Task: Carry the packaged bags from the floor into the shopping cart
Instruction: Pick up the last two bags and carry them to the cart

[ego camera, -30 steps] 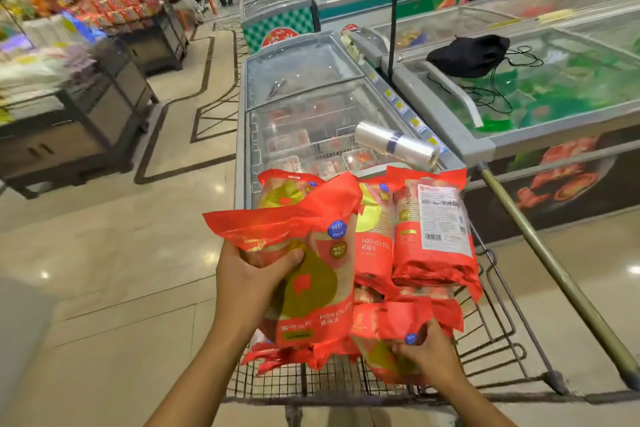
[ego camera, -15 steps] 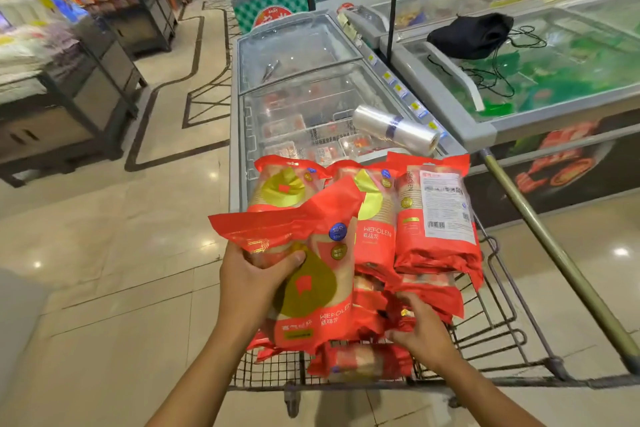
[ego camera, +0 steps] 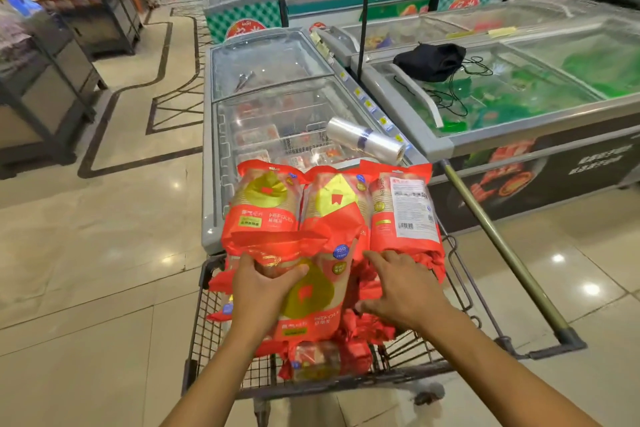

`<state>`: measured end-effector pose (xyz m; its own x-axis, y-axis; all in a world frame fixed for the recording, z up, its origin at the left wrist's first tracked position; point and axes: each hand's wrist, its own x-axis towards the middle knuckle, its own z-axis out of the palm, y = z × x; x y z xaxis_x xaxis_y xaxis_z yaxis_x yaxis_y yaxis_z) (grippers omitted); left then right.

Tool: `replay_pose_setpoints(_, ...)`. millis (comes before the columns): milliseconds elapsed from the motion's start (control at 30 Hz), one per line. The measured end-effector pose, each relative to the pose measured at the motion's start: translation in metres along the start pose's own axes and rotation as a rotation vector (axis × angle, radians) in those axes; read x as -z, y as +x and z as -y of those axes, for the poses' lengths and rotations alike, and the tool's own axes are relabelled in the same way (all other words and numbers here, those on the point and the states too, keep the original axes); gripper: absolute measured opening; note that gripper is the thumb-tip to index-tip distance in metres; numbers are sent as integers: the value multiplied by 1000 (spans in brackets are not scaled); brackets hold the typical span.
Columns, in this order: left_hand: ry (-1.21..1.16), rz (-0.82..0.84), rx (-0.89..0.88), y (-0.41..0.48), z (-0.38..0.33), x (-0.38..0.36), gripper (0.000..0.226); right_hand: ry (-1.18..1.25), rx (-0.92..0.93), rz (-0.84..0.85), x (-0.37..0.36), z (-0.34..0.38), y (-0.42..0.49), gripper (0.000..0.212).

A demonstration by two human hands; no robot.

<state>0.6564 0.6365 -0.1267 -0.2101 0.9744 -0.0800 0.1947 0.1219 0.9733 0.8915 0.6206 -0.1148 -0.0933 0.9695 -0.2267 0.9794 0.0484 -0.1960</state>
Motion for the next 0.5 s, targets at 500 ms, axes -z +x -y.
replay_pose_setpoints(500,181,31,106,-4,88,-32,63,-67,-36,-28,18,-1,-6,86)
